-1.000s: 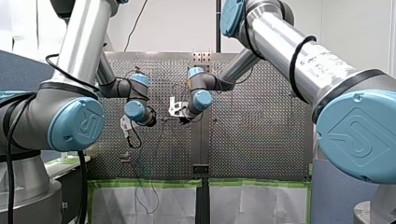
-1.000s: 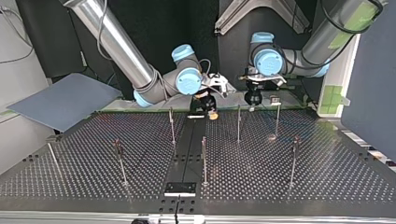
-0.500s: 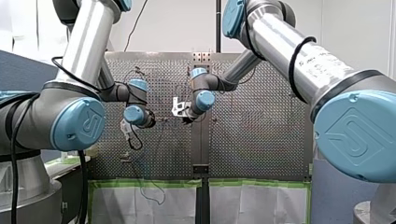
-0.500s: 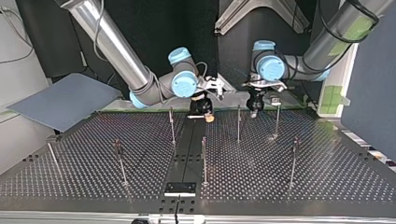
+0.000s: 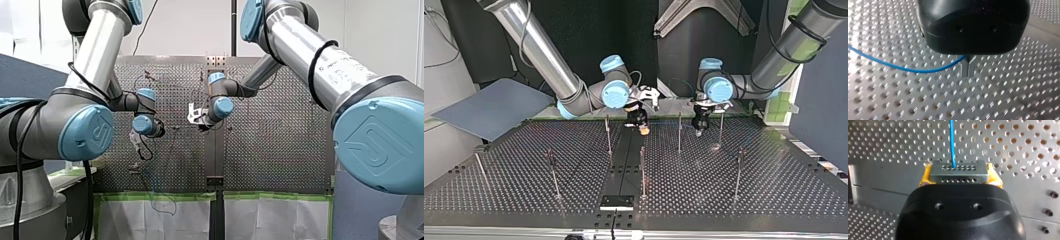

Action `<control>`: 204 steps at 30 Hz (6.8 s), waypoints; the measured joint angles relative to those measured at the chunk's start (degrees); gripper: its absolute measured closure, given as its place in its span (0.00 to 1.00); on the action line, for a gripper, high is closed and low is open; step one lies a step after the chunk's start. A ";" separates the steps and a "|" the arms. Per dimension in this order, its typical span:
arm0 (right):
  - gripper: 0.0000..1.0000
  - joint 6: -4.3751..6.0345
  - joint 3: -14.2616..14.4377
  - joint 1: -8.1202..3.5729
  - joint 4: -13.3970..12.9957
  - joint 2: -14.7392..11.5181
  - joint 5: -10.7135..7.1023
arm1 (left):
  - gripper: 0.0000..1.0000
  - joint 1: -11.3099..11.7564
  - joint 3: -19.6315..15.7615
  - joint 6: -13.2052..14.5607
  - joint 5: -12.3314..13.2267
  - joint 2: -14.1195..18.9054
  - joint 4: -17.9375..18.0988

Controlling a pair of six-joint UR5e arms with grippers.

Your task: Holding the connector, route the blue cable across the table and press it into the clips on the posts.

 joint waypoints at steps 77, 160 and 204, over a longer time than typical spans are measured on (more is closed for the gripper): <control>1.00 0.22 -1.04 -5.07 0.36 -0.17 -1.39 | 0.00 -20.46 -0.48 4.65 -12.16 12.42 -12.42; 1.00 0.43 -1.04 -6.84 0.97 -3.13 -2.45 | 1.00 -22.20 10.88 9.02 -24.87 -1.54 -10.82; 1.00 -0.24 10.97 -9.61 9.12 -25.81 -5.68 | 1.00 -26.05 10.86 8.37 -25.54 19.86 -21.79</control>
